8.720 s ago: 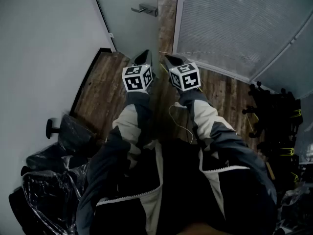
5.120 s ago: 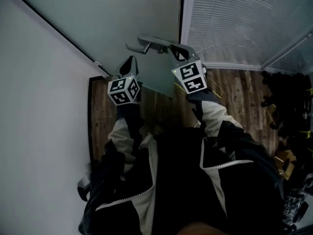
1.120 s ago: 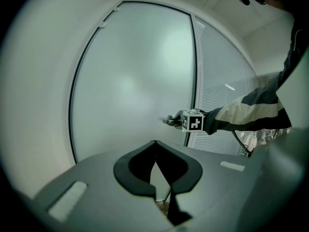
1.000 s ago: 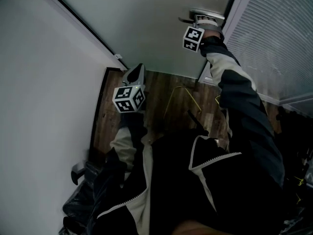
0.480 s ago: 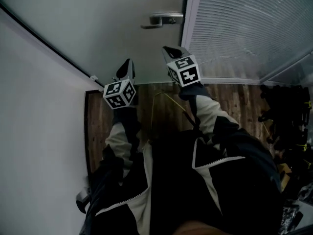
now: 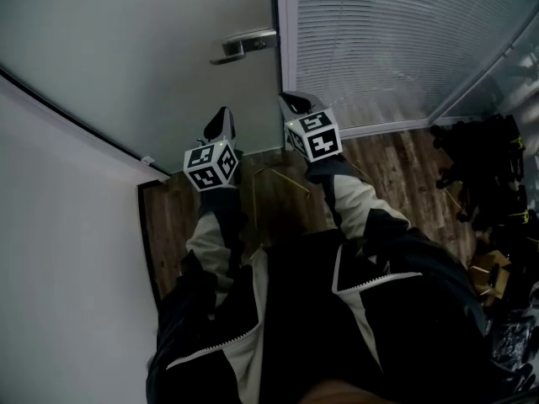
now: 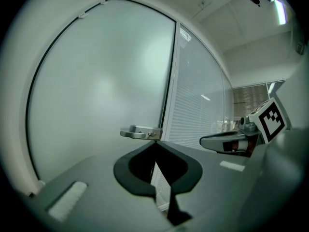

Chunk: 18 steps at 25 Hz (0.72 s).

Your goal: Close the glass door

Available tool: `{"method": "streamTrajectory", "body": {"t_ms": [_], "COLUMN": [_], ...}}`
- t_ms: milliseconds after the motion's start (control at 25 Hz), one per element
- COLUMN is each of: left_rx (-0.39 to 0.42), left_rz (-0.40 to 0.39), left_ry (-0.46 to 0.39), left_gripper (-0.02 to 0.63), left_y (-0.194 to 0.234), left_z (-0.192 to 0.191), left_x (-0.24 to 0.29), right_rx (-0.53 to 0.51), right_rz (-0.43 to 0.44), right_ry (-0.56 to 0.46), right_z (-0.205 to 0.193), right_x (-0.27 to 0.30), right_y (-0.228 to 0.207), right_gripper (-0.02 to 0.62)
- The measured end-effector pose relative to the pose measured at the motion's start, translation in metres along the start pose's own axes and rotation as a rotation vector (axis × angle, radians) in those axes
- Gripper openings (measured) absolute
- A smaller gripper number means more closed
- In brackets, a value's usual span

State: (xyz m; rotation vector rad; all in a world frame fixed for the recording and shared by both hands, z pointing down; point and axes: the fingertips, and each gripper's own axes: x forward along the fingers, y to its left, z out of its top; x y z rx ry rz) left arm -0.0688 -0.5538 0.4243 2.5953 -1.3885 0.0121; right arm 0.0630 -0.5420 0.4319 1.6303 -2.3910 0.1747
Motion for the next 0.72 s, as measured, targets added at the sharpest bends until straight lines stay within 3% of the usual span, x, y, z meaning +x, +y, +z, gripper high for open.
{"method": "streamTrajectory", "body": {"t_ms": [720], "left_rx": [0.007], "left_rz": [-0.015], "left_ry": [0.004], "left_gripper": [0.003], "left_y": [-0.005], "left_z": [0.0], "left_x": [-0.002], "right_rx": [-0.032], "right_rz": [0.024], "right_ry": [0.003], "right_z": [-0.003], "right_x": [-0.006], "right_y": [0.014], "right_gripper": [0.002]}}
